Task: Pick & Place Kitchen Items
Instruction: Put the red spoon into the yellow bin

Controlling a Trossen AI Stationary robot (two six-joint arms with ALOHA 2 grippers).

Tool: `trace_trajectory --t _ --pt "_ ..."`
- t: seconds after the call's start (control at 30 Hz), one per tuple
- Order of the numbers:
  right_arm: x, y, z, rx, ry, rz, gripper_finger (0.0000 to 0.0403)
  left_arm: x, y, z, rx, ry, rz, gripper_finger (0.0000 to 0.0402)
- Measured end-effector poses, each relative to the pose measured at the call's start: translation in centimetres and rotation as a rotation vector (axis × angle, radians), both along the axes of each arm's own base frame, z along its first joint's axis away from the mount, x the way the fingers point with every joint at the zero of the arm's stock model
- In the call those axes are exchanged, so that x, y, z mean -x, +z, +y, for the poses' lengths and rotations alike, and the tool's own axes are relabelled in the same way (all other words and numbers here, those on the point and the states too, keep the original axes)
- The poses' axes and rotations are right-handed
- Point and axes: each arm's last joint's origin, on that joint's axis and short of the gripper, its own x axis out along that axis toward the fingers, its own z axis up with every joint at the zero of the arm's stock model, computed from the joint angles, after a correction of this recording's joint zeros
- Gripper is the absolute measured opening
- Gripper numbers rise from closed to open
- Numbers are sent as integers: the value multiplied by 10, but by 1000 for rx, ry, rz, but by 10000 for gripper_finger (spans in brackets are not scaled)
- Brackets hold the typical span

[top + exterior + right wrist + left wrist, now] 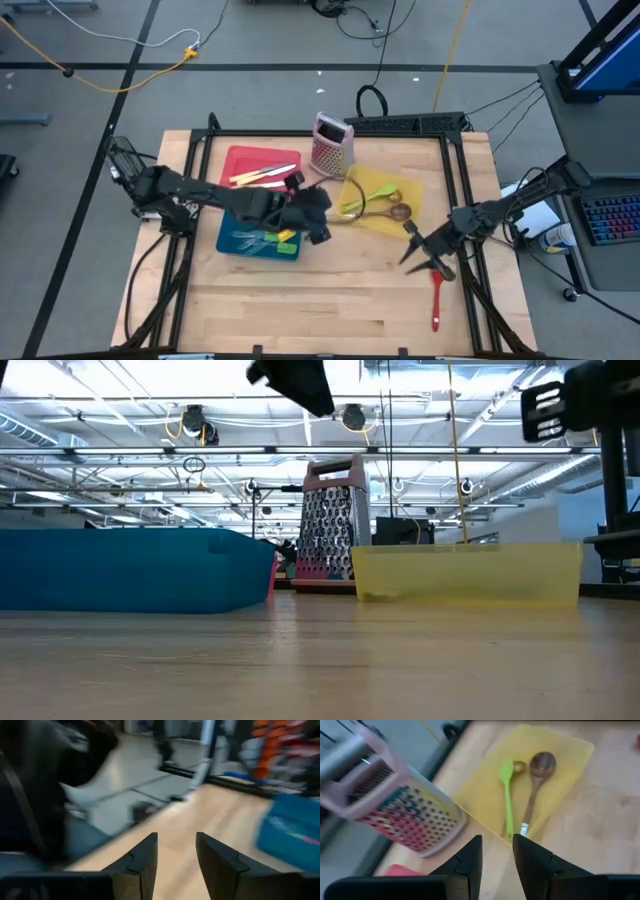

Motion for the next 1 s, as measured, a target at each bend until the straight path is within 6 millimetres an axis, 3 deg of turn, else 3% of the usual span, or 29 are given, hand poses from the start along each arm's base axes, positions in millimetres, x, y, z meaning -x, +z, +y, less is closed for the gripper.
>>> trace_trajectory --t 0.13,0.4,0.77,1.0 --pt "0 11 10 -79 120 79 130 6 -5 -18 -132 47 -1 111" --pt "9 -16 15 -33 132 399 130 8 -19 -19 -201 65 29 111" --pt "22 -28 22 143 286 448 128 -6 -9 -14 -115 65 -136 111" --pt "36 -33 32 115 429 589 110 -15 1 -16 -44 41 -282 111"
